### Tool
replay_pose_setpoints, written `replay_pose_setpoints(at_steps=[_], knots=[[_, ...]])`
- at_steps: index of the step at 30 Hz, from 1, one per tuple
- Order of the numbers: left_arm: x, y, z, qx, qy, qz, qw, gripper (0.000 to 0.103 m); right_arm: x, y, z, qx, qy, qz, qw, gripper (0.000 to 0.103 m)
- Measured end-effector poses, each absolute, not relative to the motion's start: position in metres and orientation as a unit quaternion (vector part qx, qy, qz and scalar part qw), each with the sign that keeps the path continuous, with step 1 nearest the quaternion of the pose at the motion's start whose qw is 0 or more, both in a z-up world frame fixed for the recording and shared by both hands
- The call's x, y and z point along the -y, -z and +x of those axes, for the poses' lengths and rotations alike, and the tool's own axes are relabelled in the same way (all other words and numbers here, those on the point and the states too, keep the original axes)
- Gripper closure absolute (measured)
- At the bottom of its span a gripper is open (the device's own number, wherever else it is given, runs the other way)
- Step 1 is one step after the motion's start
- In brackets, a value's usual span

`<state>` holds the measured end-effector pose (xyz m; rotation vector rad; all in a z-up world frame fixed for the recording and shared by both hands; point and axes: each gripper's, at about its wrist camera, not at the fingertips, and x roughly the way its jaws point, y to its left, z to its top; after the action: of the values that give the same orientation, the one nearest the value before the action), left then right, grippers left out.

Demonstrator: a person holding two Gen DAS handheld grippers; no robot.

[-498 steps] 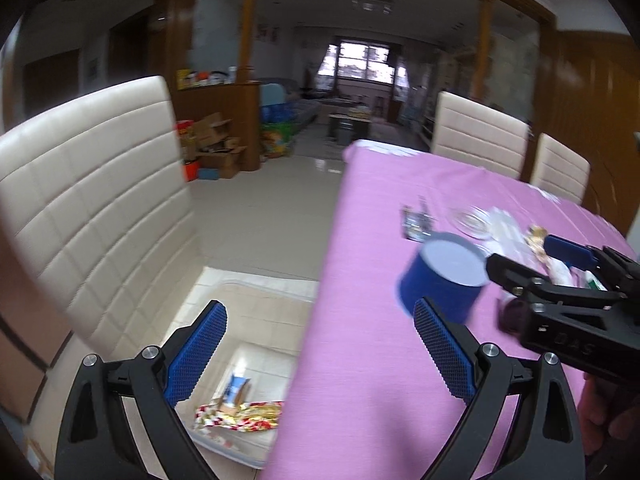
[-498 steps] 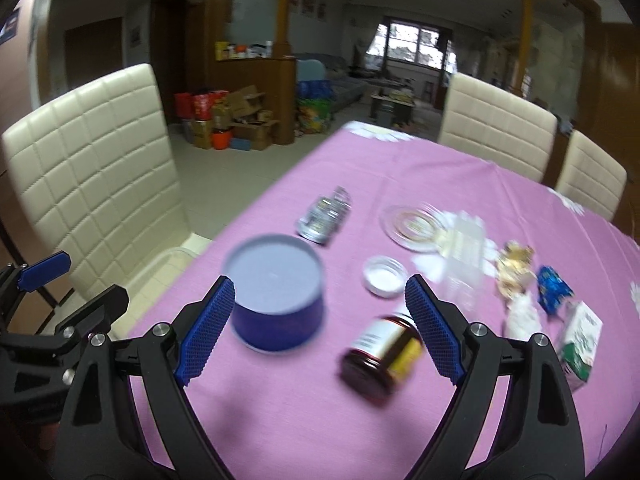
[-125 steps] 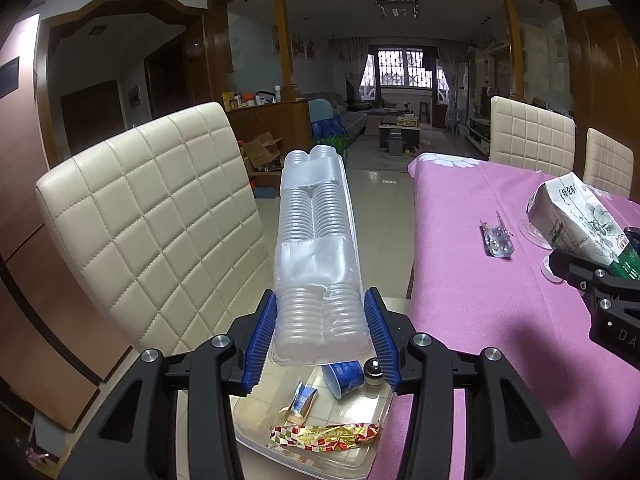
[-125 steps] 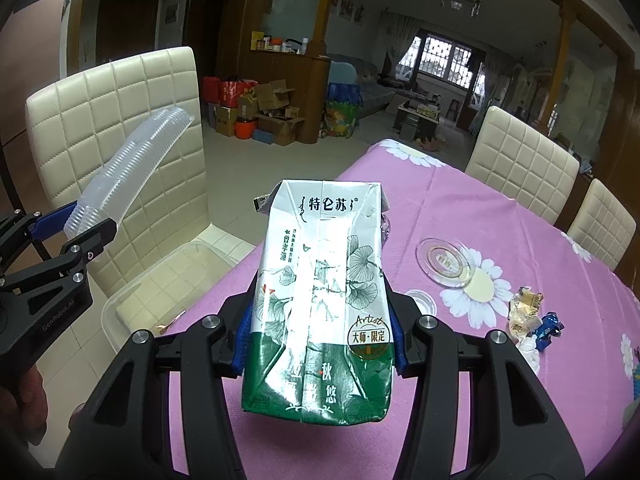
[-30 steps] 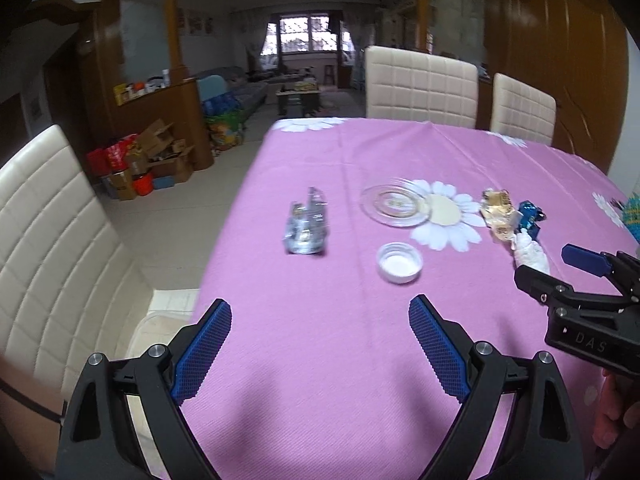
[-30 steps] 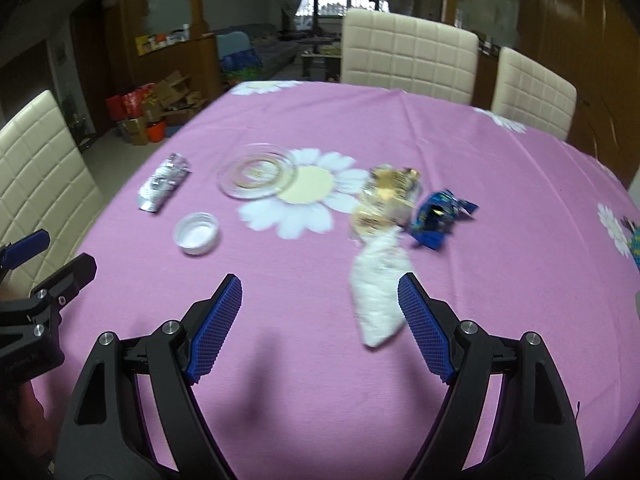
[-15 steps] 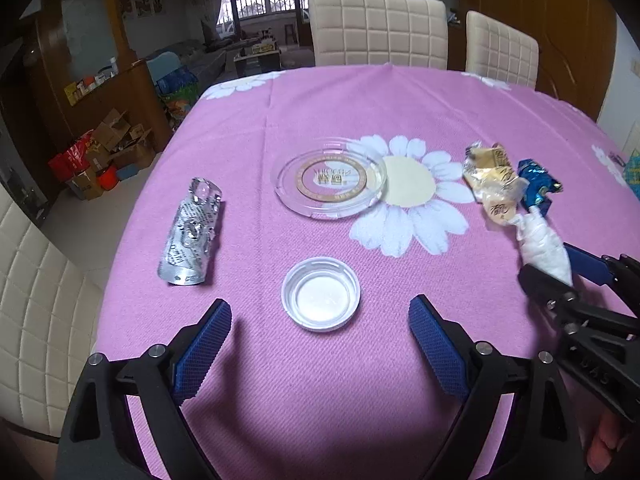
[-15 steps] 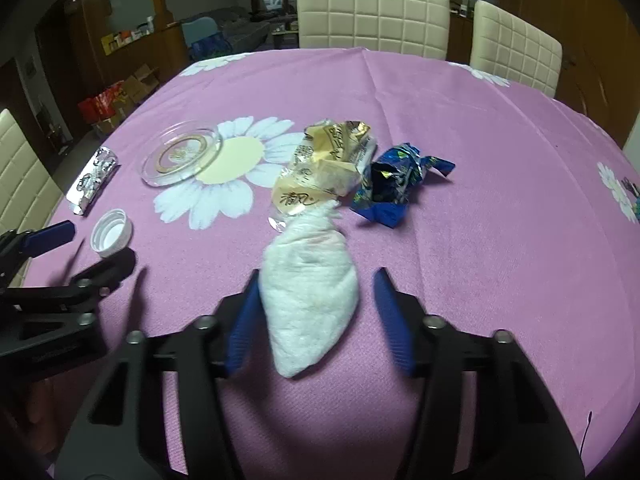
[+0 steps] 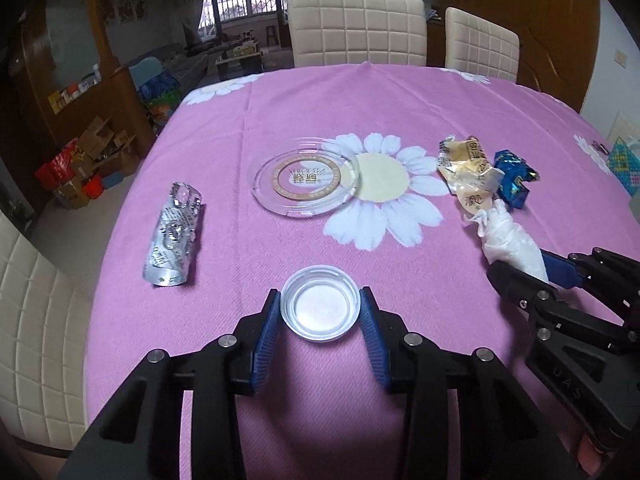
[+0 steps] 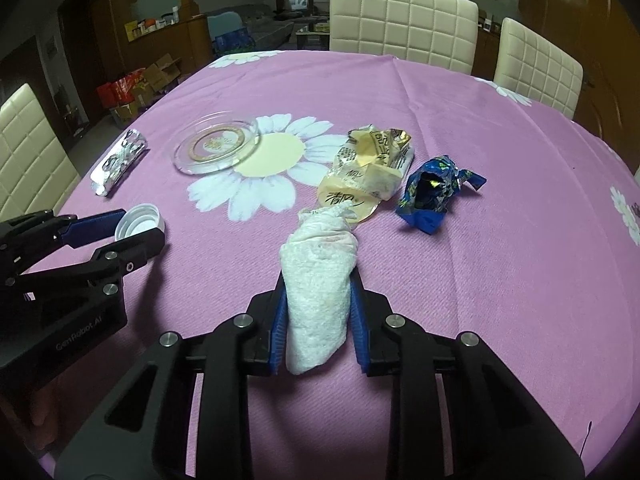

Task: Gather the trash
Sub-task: 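Carry the white cap and tissue over to the clear bin with both grippers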

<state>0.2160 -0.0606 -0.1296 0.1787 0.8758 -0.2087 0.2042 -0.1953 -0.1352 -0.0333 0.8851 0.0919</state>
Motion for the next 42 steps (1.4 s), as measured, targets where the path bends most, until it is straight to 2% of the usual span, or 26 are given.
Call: replay_pose_setpoints(at_steps=[24, 42], knots=[[-0.015, 0.071, 0.112, -0.337, 0.016, 0.081, 0.938, 0.064, 0.132, 0.072, 0.129, -0.35, -0.105, -0.06, 0.929, 0.074], [-0.033, 0.047, 0.065, -0.291, 0.001, 0.066, 0.954, 0.064, 0.115, 0.041, 0.081, -0.298, -0.115, -0.084, 0.944, 0.074]])
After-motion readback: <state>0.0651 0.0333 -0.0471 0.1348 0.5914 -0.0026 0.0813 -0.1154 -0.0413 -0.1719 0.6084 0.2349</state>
